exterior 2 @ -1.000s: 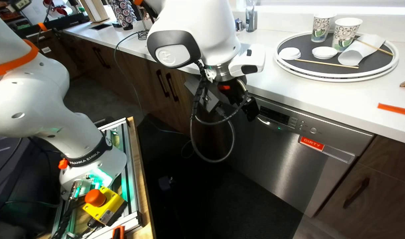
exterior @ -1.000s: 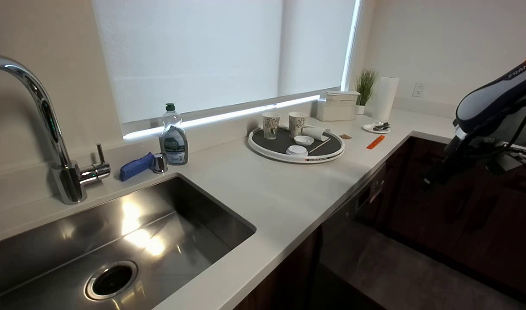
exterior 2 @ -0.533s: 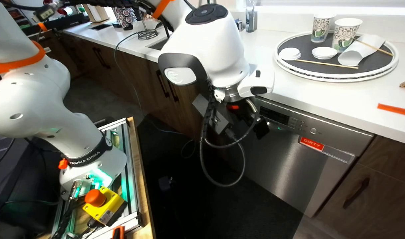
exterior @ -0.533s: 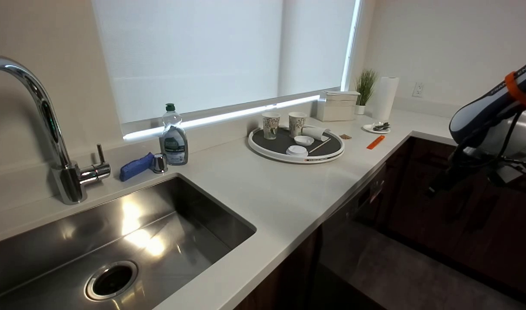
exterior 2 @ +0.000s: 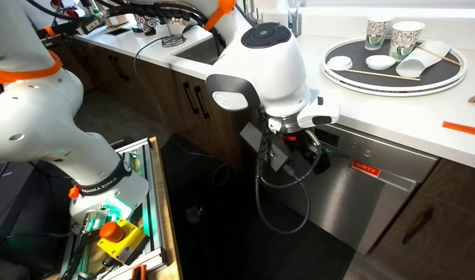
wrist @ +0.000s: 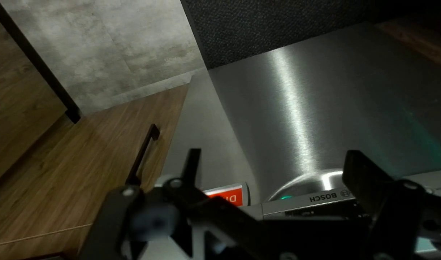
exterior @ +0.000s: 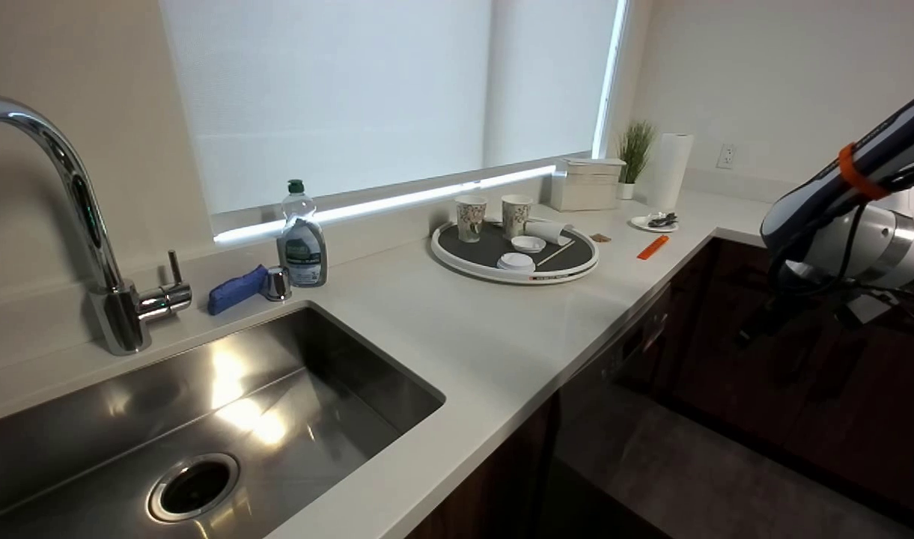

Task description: Press a button on the dishwasher.

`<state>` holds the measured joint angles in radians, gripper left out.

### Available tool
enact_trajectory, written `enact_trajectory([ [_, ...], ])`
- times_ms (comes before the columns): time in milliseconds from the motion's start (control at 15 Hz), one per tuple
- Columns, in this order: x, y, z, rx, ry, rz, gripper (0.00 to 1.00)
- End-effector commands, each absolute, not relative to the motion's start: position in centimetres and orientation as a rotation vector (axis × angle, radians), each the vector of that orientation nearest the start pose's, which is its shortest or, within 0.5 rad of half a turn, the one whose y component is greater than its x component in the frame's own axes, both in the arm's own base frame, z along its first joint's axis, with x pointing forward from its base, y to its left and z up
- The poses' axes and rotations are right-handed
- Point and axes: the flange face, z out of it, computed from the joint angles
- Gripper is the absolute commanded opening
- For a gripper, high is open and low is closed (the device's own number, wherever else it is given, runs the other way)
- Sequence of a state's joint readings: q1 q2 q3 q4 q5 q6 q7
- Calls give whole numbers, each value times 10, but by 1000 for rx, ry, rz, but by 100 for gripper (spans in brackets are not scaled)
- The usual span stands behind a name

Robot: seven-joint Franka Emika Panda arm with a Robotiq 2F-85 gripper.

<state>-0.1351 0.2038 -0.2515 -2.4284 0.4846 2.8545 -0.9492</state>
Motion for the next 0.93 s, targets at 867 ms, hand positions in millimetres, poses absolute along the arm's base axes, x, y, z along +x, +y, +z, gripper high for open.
enact_trajectory([
  [867, 495, -228, 211, -3138, -400, -470, 74],
])
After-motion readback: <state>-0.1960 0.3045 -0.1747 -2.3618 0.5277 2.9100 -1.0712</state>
